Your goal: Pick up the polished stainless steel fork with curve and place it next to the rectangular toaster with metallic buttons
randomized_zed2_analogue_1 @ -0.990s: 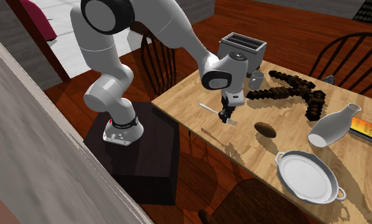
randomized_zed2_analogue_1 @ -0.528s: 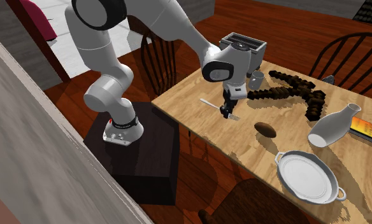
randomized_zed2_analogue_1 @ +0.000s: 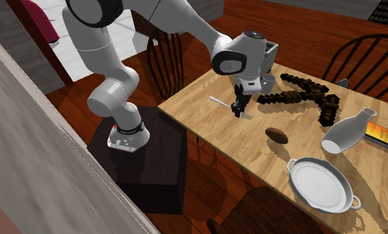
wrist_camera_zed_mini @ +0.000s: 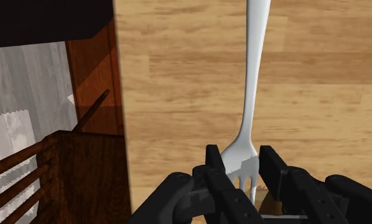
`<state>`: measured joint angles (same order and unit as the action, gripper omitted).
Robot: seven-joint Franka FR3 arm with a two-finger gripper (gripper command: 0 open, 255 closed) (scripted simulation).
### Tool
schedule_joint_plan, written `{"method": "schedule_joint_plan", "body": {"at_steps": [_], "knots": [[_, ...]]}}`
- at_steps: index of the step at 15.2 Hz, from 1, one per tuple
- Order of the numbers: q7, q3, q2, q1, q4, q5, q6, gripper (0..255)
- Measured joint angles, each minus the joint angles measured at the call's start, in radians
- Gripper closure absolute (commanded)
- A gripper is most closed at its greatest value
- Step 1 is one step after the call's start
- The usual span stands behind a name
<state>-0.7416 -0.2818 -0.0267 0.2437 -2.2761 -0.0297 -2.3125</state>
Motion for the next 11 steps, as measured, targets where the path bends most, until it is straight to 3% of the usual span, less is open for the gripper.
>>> {"method": "schedule_joint_plan", "body": {"at_steps": [11], "knots": [[0.025, 0.005, -0.074, 0.001, 0.080, 0.028, 0.150, 255]]}}
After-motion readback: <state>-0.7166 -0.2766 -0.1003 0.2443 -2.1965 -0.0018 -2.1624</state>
